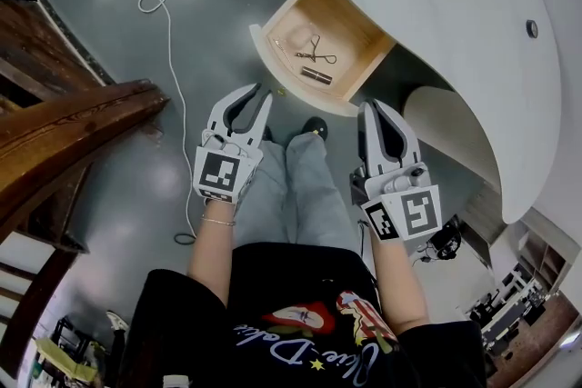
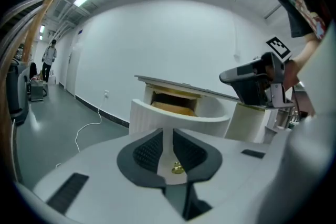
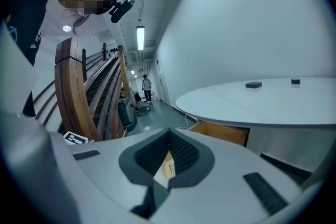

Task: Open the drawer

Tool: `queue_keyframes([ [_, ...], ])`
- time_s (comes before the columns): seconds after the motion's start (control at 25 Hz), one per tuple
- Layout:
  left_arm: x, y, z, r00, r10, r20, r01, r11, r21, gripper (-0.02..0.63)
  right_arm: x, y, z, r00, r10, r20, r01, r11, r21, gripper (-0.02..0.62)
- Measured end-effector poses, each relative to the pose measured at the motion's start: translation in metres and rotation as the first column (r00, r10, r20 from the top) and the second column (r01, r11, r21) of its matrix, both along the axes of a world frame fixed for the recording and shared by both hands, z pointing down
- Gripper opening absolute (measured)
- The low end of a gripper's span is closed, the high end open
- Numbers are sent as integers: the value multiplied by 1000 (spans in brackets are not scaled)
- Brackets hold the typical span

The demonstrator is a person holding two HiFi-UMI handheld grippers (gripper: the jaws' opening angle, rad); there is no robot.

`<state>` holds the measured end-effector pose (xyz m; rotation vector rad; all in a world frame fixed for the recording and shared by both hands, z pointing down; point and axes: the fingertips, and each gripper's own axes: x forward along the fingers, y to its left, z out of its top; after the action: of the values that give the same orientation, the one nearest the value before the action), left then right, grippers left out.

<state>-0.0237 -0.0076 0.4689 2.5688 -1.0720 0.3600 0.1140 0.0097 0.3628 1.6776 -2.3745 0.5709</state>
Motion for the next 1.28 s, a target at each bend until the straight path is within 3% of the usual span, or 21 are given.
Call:
queue_keyframes([
  [0.12, -3, -1, -23, 1000, -16, -14, 17, 999, 45, 15, 4, 1, -7, 1000, 14, 1, -14, 1000, 8, -5],
  [0.36, -2, -4, -65, 1000, 11, -10, -10, 996, 89, 4, 6, 6, -28, 999, 31, 14, -32, 999, 31, -5],
  [0.68, 12, 1, -117, 993, 78, 88, -88, 988, 125, 5, 13, 13, -70, 998, 58, -1, -57, 994, 94, -5],
  [1.28, 12, 1, -195, 995, 96, 36, -101, 976, 191, 5, 22, 31, -127, 994, 110, 13, -111, 981, 161, -3],
])
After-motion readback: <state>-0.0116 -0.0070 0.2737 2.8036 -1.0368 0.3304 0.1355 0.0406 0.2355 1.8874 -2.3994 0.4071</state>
